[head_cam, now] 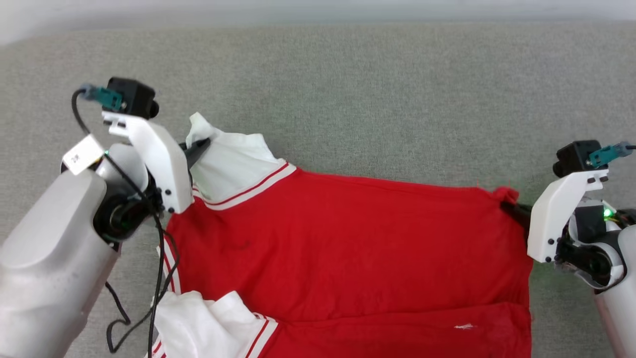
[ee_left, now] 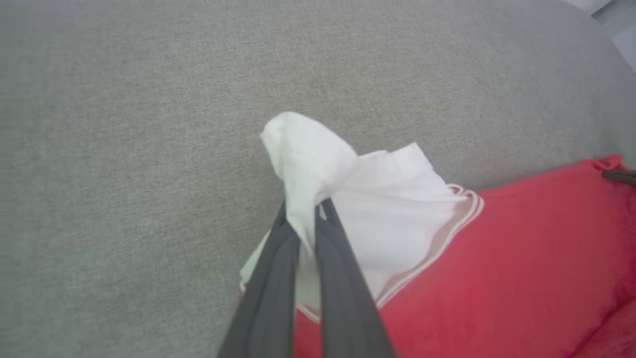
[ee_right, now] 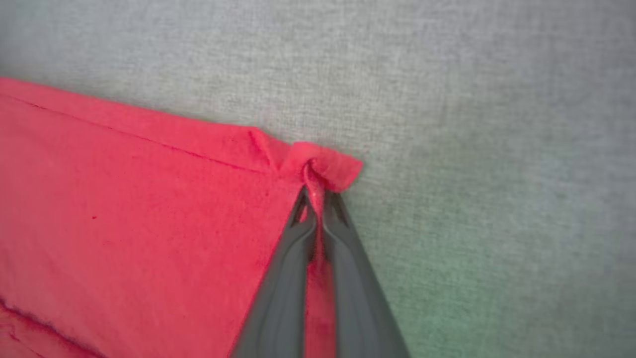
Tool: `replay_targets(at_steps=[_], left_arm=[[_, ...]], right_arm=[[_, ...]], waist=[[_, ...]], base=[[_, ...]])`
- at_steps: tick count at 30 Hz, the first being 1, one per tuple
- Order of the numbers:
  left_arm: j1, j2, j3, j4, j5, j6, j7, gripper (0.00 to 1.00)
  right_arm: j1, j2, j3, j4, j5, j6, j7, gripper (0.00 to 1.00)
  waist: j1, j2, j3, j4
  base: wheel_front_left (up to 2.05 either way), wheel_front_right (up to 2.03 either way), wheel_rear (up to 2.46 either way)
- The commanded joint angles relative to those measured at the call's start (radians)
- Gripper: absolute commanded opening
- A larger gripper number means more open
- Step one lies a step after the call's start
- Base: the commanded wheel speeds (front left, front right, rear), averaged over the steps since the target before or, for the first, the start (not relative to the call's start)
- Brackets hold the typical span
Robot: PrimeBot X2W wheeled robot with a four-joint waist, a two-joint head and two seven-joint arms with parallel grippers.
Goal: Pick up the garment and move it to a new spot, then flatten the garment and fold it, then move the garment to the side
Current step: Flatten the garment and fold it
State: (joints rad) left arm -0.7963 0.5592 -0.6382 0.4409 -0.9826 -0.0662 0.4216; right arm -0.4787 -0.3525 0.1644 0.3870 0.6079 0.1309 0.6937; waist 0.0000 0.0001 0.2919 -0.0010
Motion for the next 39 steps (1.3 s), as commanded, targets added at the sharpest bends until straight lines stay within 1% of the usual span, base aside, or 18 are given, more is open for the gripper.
replay_targets(at_steps=[1,3,8,9,15,21,27,28,29,30,31,32,33,34,35,36,38,39], left_arm=[[0.019,0.007,0.005,-0.008,-0.003,0.005,-0.011,0.0],[0.074,0.029,0.019,-0.041,-0.005,0.021,-0.051,0.0],[0.207,0.066,0.048,-0.12,-0.021,0.066,-0.121,0.0],[0.207,0.066,0.048,-0.12,-0.021,0.066,-0.121,0.0],[0.4,0.098,0.071,-0.233,-0.047,0.133,-0.196,0.0],[0.601,0.087,0.076,-0.311,-0.099,0.194,-0.248,0.0],[0.735,0.053,0.06,-0.313,-0.141,0.219,-0.277,0.0],[0.745,0.041,0.057,-0.303,-0.142,0.215,-0.288,0.0],[0.754,0.026,0.054,-0.286,-0.148,0.207,-0.3,0.0],[0.761,0.014,0.045,-0.268,-0.146,0.201,-0.304,0.0],[0.763,0.004,0.04,-0.247,-0.141,0.195,-0.313,0.0],[0.763,-0.013,0.039,-0.227,-0.145,0.188,-0.323,0.1],[0.762,-0.026,0.035,-0.208,-0.147,0.179,-0.33,0.24],[0.757,-0.033,0.03,-0.19,-0.143,0.171,-0.335,0.4],[0.749,-0.039,0.028,-0.177,-0.135,0.165,-0.348,0.9],[0.739,-0.045,0.03,-0.168,-0.128,0.157,-0.366,1.0],[0.718,-0.046,0.037,-0.158,-0.099,0.154,-0.411,1.0],[0.708,-0.04,0.042,-0.155,-0.073,0.162,-0.443,1.0]], right_arm=[[0.007,-0.001,-0.006,-0.011,0.002,-0.001,-0.01,0.0],[0.046,-0.013,-0.036,-0.062,-0.009,-0.001,-0.039,0.0],[0.149,0.0,-0.088,-0.147,-0.037,-0.001,-0.041,0.0],[0.149,0.0,-0.088,-0.147,-0.037,-0.001,-0.041,0.0],[0.304,0.051,-0.153,-0.214,-0.096,-0.001,-0.072,0.0],[0.422,0.116,-0.19,-0.224,-0.14,-0.001,-0.118,0.0],[0.497,0.169,-0.223,-0.174,-0.163,-0.001,-0.177,0.0],[0.509,0.179,-0.224,-0.161,-0.162,-0.001,-0.18,0.07],[0.521,0.19,-0.224,-0.152,-0.162,-0.001,-0.19,0.17],[0.532,0.199,-0.224,-0.142,-0.161,-0.001,-0.193,0.32],[0.541,0.205,-0.222,-0.131,-0.16,-0.001,-0.197,0.91],[0.546,0.212,-0.22,-0.125,-0.16,-0.001,-0.206,1.0],[0.552,0.217,-0.219,-0.122,-0.157,-0.001,-0.216,1.0],[0.558,0.22,-0.217,-0.121,-0.156,-0.001,-0.226,1.0],[0.562,0.219,-0.218,-0.123,-0.155,-0.002,-0.242,1.0],[0.564,0.218,-0.219,-0.129,-0.154,-0.002,-0.259,1.0],[0.573,0.216,-0.222,-0.152,-0.151,-0.002,-0.29,1.0],[0.578,0.214,-0.225,-0.171,-0.149,-0.002,-0.303,1.0]], waist=[[0.0,-0.0001,-0.018,0.004],[0.0,-0.0001,-0.053,0.011],[0.0,-0.0001,-0.104,0.018],[0.0,-0.0001,-0.104,0.018],[0.0,-0.0001,-0.148,0.034],[0.0,-0.0001,-0.174,0.045],[0.0,-0.0001,-0.186,0.053],[0.0,-0.0001,-0.187,0.053],[0.0,-0.0001,-0.189,0.053],[0.0,-0.0001,-0.193,0.053],[0.0,-0.0001,-0.195,0.052],[0.0,-0.0001,-0.199,0.051],[0.0,-0.0001,-0.201,0.05],[0.0,-0.0001,-0.204,0.049],[0.0,-0.0001,-0.207,0.049],[0.0,-0.0001,-0.21,0.048],[0.0,-0.0001,-0.221,0.047],[0.0,-0.0001,-0.226,0.047]], base=[[0.0,0.0,0.0],[0.0,0.0,0.0],[0.0,0.0,0.0],[0.0,0.0,0.0],[0.0,0.0,0.0],[0.0,0.0,0.0],[0.0,0.0,0.0],[0.0,0.0,0.0],[0.0,0.0,0.0],[0.0,0.0,0.0],[0.0,0.0,0.0],[0.0,0.0,0.0],[0.0,0.0,0.0],[0.0,0.0,0.0],[0.0,0.0,0.0],[0.0,0.0,0.0],[0.0,0.0,0.0],[0.0,0.0,0.0]])
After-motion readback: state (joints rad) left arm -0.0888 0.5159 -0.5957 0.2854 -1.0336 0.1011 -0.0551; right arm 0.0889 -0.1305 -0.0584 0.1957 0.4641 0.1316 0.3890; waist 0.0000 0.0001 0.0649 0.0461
